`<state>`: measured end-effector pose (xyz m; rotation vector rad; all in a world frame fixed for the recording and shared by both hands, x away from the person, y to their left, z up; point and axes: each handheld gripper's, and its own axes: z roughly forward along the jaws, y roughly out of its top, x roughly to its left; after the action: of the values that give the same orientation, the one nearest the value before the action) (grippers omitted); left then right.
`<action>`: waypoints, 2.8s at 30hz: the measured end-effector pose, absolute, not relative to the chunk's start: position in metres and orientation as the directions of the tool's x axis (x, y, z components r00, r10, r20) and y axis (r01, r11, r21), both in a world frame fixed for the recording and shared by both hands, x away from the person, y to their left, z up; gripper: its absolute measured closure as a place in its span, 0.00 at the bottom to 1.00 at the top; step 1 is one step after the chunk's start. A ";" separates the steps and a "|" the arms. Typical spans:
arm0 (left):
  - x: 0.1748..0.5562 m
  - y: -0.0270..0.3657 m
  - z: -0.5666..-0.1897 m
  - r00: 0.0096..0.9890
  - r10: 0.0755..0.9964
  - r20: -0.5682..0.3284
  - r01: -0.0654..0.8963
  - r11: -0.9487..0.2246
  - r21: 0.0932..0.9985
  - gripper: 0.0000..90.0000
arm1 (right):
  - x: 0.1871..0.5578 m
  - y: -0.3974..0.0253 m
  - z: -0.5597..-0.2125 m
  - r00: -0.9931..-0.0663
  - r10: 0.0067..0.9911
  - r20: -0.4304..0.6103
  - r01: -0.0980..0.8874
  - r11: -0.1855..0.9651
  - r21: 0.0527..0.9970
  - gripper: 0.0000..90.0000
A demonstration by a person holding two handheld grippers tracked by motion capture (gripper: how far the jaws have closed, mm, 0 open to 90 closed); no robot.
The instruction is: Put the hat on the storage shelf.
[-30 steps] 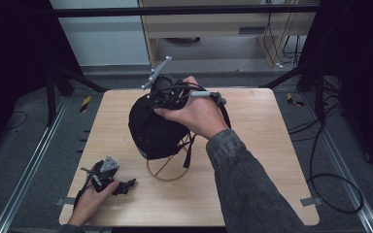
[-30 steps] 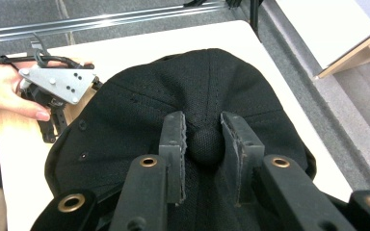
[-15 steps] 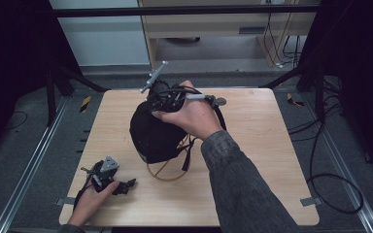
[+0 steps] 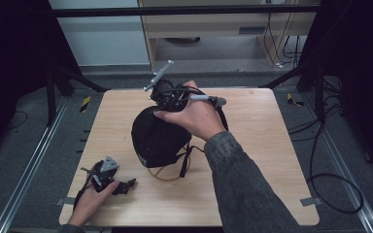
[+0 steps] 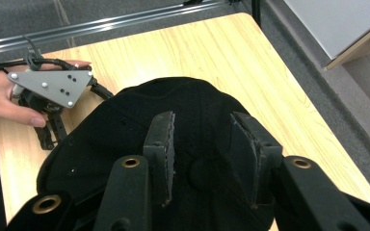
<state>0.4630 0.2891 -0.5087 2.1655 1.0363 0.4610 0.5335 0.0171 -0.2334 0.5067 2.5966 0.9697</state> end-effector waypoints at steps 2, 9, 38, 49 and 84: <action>0.463 0.289 -0.509 0.620 0.784 0.023 0.542 -0.449 0.710 0.00 | 0.532 0.014 -0.232 -0.885 0.435 -0.166 0.214 0.697 0.685 0.67; 0.463 0.289 -0.509 0.620 0.784 0.023 0.542 -0.449 0.710 0.00 | 0.529 0.002 -0.228 -0.880 0.448 -0.160 0.215 0.674 0.707 0.67; 0.463 0.289 -0.509 0.621 0.784 0.021 0.544 -0.450 0.709 0.00 | 0.521 -0.060 -0.234 -0.839 0.530 -0.125 0.270 0.605 0.749 0.66; 0.463 0.289 -0.509 0.621 0.784 0.021 0.543 -0.450 0.709 0.00 | 0.515 -0.077 -0.237 -0.824 0.552 -0.127 0.280 0.592 0.756 0.65; 0.463 0.289 -0.509 0.620 0.784 0.021 0.543 -0.448 0.710 0.00 | 0.500 -0.117 -0.244 -0.760 0.634 -0.140 0.307 0.542 0.782 0.38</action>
<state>0.4629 0.2891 -0.5089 2.1646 1.0358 0.4587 0.5005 -0.1172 -0.2441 0.7681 2.3722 1.0881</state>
